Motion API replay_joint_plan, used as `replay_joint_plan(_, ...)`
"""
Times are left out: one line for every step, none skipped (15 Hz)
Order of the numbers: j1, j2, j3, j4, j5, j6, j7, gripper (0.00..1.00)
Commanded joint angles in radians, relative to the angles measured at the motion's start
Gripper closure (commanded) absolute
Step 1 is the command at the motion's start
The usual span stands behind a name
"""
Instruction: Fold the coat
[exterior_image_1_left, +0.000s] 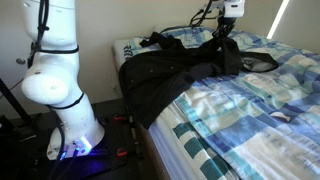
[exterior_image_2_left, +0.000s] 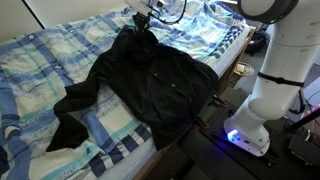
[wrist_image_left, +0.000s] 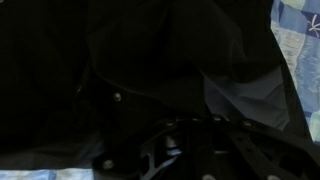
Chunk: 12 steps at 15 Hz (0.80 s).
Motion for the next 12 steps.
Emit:
replay_joint_plan(-0.011, -0.014, -0.002, 0.013, 0.026, -0.077, -0.082, 1.00)
replay_joint_plan(-0.010, -0.014, -0.005, 0.014, 0.021, -0.073, -0.089, 1.00)
replay_joint_plan(-0.008, -0.014, -0.006, 0.010, 0.025, -0.057, -0.090, 0.99)
replay_joint_plan(-0.005, -0.015, -0.009, 0.005, 0.026, -0.039, -0.072, 1.00)
replay_joint_plan(-0.003, -0.015, -0.010, 0.001, 0.032, -0.021, -0.060, 1.00)
replay_joint_plan(-0.001, -0.016, -0.012, -0.002, 0.038, -0.008, -0.035, 1.00)
replay_joint_plan(0.004, -0.017, -0.015, -0.007, 0.042, 0.018, -0.001, 1.00)
replay_joint_plan(0.007, -0.018, -0.017, -0.011, 0.043, 0.044, 0.028, 1.00)
replay_joint_plan(0.002, 0.000, -0.013, 0.010, 0.022, 0.002, -0.017, 0.98)
replay_joint_plan(0.002, 0.000, -0.013, 0.010, 0.023, 0.015, -0.001, 0.98)
replay_joint_plan(0.002, 0.000, -0.013, 0.010, 0.023, 0.021, 0.008, 0.98)
replay_joint_plan(0.002, 0.000, -0.013, 0.010, 0.024, 0.022, 0.010, 0.98)
